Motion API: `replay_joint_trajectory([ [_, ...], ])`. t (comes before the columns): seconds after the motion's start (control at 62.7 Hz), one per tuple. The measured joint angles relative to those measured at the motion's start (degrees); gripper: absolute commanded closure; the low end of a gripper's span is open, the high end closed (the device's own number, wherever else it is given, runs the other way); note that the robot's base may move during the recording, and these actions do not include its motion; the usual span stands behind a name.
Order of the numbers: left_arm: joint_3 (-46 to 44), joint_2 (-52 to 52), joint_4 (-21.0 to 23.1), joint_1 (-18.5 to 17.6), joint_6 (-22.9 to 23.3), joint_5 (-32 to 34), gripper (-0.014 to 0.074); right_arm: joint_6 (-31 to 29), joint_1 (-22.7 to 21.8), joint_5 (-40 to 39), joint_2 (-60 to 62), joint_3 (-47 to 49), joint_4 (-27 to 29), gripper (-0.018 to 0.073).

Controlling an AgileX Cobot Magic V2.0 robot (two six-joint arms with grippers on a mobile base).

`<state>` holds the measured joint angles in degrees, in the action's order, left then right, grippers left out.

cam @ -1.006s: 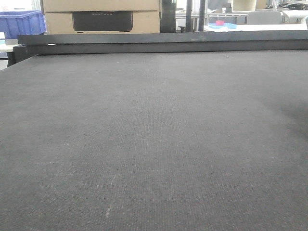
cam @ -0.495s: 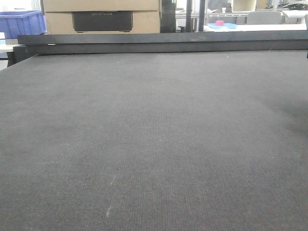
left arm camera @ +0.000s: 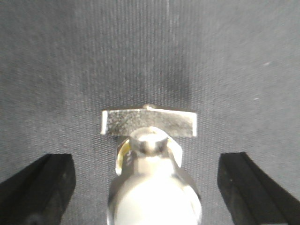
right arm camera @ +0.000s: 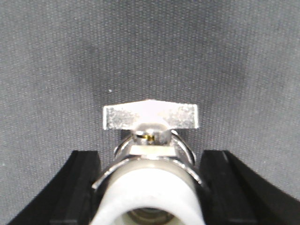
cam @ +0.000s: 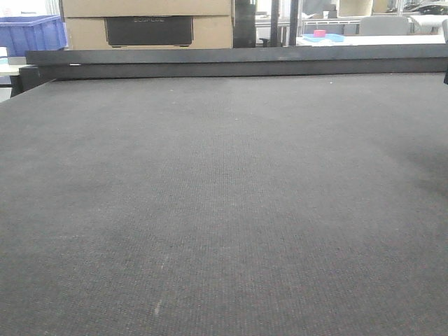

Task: Place valve from conveyor to right shelf box
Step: 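Lower the left gripper over a second valve on the conveyor, then close the left gripper on the second valve and lift it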

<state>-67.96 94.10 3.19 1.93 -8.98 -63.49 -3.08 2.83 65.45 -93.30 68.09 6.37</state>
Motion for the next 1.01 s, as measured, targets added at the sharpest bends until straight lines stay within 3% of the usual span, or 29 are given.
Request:
replay_joint_trajectory([
  [0.415, 0.13, 0.64, -0.11, 0.00, 0.00, -0.60, 0.0710, 0.00, 0.00, 1.86, 3.73, -0.36, 0.27, 0.0722],
  [0.734, 0.13, 0.64, 0.74, 0.00, 0.00, -1.21, 0.0707, 0.00, 0.00, 1.65, 15.92, -0.36, 0.65, 0.0722],
  [1.006, 0.24, -5.48, 10.38, 0.00, -0.91, 3.53, 0.0707, 0.00, 0.00, -5.14, 24.49, -0.36, 0.65, 0.0722],
])
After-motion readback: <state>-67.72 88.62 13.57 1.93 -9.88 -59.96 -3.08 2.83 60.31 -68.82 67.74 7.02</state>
